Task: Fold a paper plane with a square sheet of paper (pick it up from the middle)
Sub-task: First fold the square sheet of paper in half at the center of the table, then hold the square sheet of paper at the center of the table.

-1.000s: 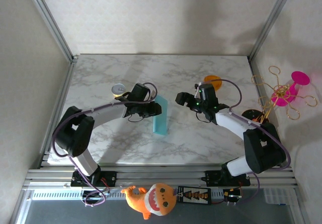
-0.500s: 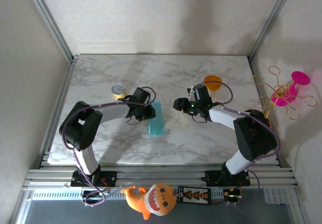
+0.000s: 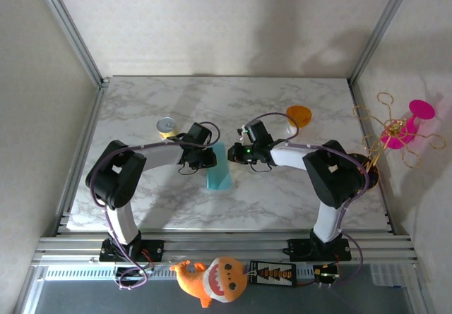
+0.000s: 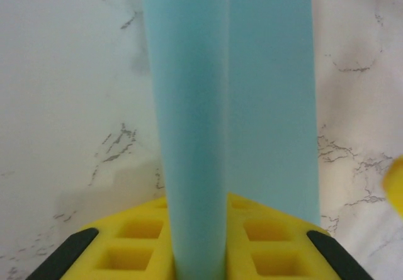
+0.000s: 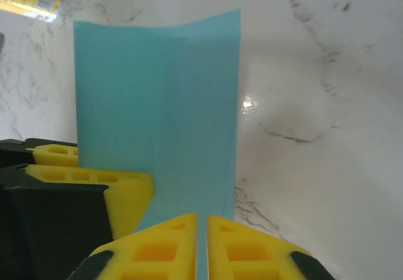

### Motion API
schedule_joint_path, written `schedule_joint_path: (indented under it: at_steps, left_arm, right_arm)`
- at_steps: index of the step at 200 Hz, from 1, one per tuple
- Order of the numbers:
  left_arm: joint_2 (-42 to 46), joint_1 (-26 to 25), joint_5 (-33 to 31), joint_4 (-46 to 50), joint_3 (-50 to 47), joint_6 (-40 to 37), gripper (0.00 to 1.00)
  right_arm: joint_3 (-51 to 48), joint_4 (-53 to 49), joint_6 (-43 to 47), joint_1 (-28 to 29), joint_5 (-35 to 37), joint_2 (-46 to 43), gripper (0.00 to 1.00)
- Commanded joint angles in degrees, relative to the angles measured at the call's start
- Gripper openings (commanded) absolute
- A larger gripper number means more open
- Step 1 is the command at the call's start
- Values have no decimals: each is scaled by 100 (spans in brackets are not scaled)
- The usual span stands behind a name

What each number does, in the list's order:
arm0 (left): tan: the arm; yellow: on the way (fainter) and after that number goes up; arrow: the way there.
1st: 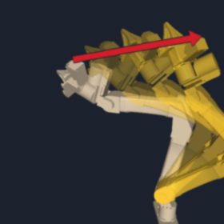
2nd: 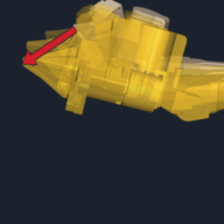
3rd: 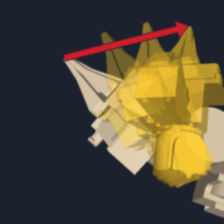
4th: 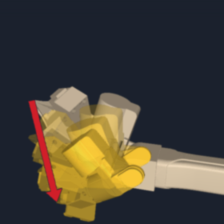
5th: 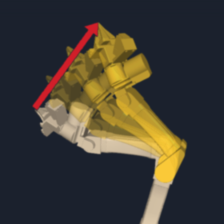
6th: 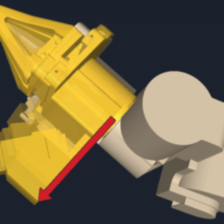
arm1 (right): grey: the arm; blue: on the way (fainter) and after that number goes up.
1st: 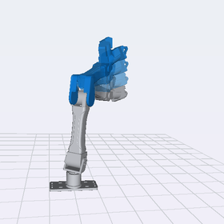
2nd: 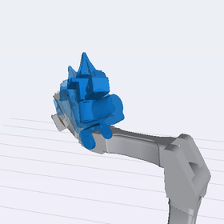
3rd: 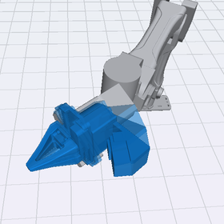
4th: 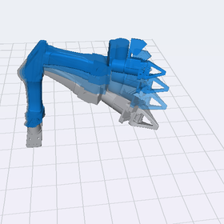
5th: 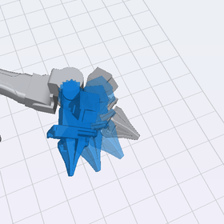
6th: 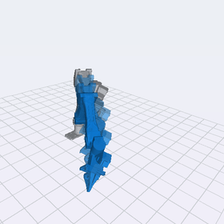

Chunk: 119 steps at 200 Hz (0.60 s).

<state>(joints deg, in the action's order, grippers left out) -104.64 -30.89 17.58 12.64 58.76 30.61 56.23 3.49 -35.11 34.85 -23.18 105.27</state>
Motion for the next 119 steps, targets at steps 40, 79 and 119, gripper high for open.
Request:
schedule_joint_path:
  at_steps: [40,79,119]
  left_arm:
    - [-293,40,285,454,222,-700,18]
    - [-197,40,160,458,252,-547,21]
    - [517,90,-282,397,-143,140,40]
  right_arm:
    - [452,-76,123,145,-328,545,9]
    - [518,-256,118,169,-134,729,8]
    - [664,-971,81,258,565,963,9]
